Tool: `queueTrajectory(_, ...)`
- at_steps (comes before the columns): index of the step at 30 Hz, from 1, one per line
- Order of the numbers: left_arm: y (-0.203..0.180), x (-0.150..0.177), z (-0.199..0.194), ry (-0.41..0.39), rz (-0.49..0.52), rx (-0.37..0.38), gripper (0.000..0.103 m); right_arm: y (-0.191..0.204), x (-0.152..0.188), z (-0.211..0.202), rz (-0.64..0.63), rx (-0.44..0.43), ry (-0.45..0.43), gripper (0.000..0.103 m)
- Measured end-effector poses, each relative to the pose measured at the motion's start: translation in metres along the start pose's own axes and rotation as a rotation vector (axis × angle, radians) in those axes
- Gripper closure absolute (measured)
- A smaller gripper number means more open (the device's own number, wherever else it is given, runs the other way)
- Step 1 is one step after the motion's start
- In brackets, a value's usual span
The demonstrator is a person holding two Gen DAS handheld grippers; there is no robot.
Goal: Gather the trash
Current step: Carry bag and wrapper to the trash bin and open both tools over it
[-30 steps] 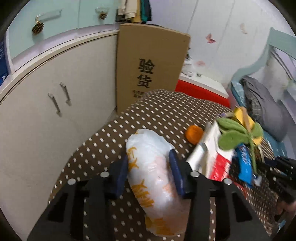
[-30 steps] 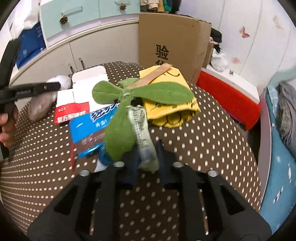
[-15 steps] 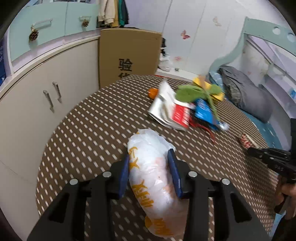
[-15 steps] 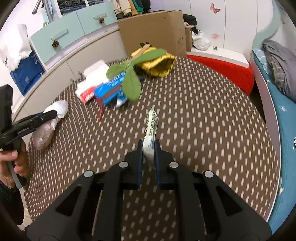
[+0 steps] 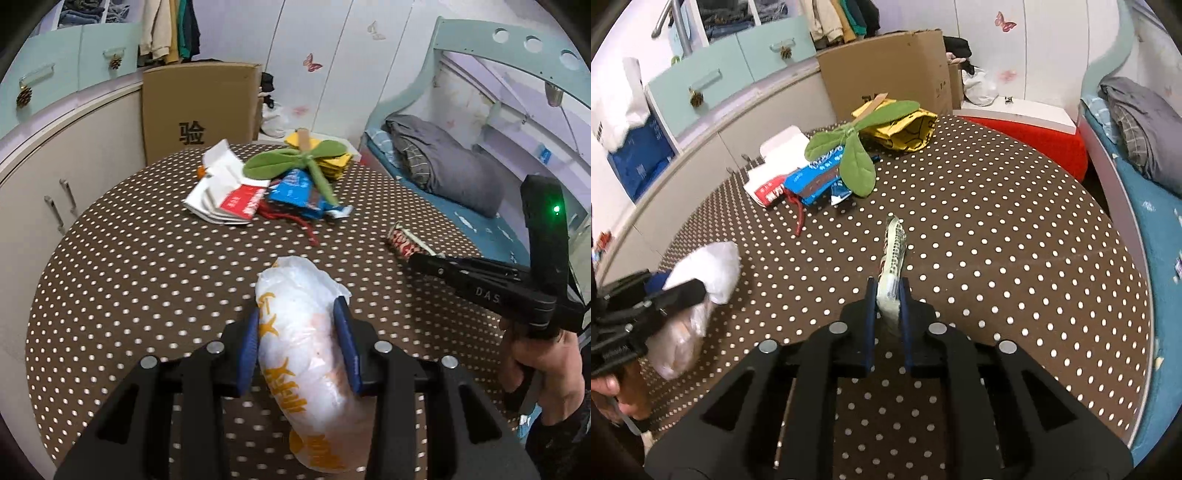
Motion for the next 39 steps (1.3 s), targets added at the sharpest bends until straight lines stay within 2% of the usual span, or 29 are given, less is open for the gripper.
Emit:
queueTrajectory(9, -0.041, -0.008, 0.006, -0.020, 0.035, 0.065, 0.066, -0.037, 0.012, -0.052, 0.124, -0.076, -0.106, 0.091)
queueTrajectory(14, -0.077, -0.017, 0.007, -0.039, 0.082, 0.110, 0.066, -0.064, 0.019, -0.102, 0.161, -0.033, -0.197, 0.091)
queueTrajectory(18, -0.111, -0.023, 0.008, -0.055, 0.136, 0.150, 0.066, -0.097, 0.030, -0.146, 0.209, 0.044, -0.269, 0.091)
queueTrajectory(22, -0.155, -0.025, 0.011, -0.061, 0.199, 0.204, 0.066, -0.137, 0.053, -0.175, 0.288, 0.133, -0.300, 0.091)
queueTrajectory(27, -0.205, -0.020, 0.020, -0.049, 0.267, 0.267, 0.066, -0.193, 0.097, -0.180, 0.406, 0.247, -0.251, 0.091)
queueTrajectory(29, -0.225, -0.017, 0.025, -0.039, 0.288, 0.288, 0.066, -0.211, 0.115, -0.175, 0.450, 0.257, -0.226, 0.091)
queueTrajectory(34, -0.266, -0.007, 0.039, 0.000, 0.340, 0.327, 0.066, -0.251, 0.160, -0.136, 0.550, 0.290, -0.114, 0.091)
queueTrajectory(36, -0.279, -0.002, 0.045, 0.015, 0.361, 0.334, 0.066, -0.266, 0.179, -0.112, 0.586, 0.300, -0.042, 0.091)
queueTrajectory(37, -0.287, 0.002, 0.051, 0.031, 0.370, 0.341, 0.066, -0.273, 0.187, -0.101, 0.603, 0.303, -0.012, 0.087)
queueTrajectory(38, -0.292, 0.005, 0.056, 0.046, 0.376, 0.346, 0.066, -0.280, 0.197, -0.092, 0.626, 0.303, 0.009, 0.079)
queueTrajectory(39, -0.300, 0.009, 0.064, 0.067, 0.385, 0.349, 0.066, -0.288, 0.208, -0.084, 0.670, 0.294, 0.021, 0.049)
Point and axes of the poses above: each gripper's, at about its wrist camera, not at the fingertips, and z roughly the way its jaws point, y to its left, x to its underside, the point moved 1 cm from there along z, roughly the way its jaws point, and after that the axes turned 5 degrees about x, right-handed, at the moved point
